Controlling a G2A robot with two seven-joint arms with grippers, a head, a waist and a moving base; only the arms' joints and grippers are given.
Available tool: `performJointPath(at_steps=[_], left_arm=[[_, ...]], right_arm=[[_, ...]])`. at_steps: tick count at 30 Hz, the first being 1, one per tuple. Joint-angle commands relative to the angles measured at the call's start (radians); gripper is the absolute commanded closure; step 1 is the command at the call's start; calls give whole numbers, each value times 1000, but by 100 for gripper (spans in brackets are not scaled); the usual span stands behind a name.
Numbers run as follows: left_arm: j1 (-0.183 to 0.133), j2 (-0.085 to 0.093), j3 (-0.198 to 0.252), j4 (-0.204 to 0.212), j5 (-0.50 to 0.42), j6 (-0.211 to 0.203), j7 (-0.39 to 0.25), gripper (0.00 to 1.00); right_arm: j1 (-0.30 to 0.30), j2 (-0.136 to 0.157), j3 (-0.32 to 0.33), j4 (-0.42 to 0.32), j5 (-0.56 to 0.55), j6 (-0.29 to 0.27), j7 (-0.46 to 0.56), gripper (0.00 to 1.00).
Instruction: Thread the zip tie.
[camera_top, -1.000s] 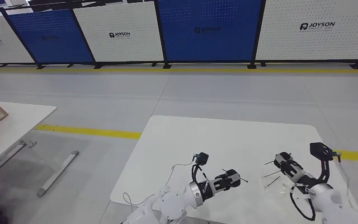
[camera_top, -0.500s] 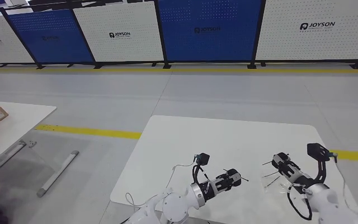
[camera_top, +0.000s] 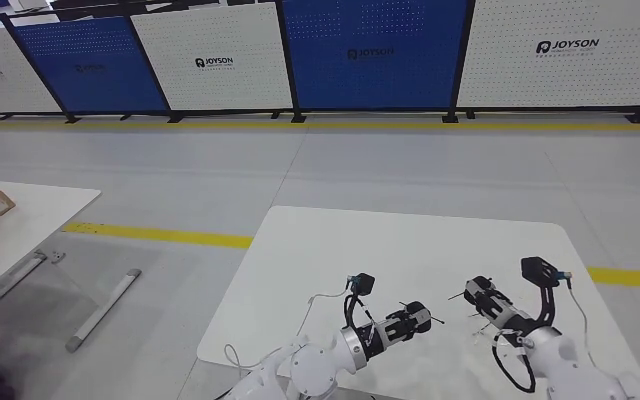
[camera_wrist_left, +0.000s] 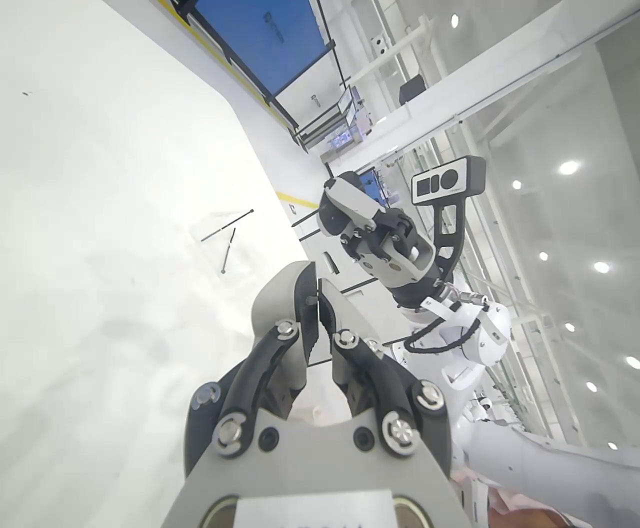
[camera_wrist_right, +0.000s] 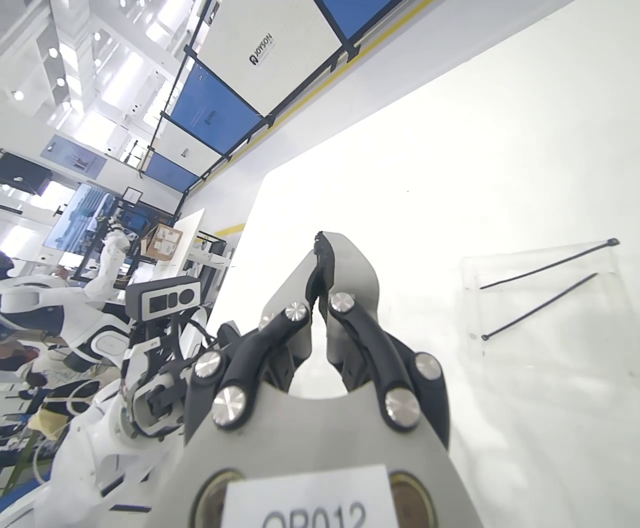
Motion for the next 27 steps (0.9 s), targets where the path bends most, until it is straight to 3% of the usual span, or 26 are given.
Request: performJointPath(at_steps=[1, 7, 14, 21, 27], left_arm=[[0, 0, -1, 1, 1, 2, 9, 100], [-17, -10, 4, 27, 9, 28, 98, 100], [-23, -12, 13, 38, 11, 44, 85, 100], [-23, -12, 13, 38, 11, 44, 85, 100], [-23, -12, 13, 38, 11, 44, 85, 100]], right_arm=[[-1, 0, 1, -1, 1, 0, -2, 100], [-1, 0, 1, -1, 1, 0, -2, 100], [-1, 0, 1, -1, 1, 0, -2, 100], [10, -2, -7, 0, -22, -69, 34, 100], [22, -6, -18, 0, -53, -57, 43, 100]])
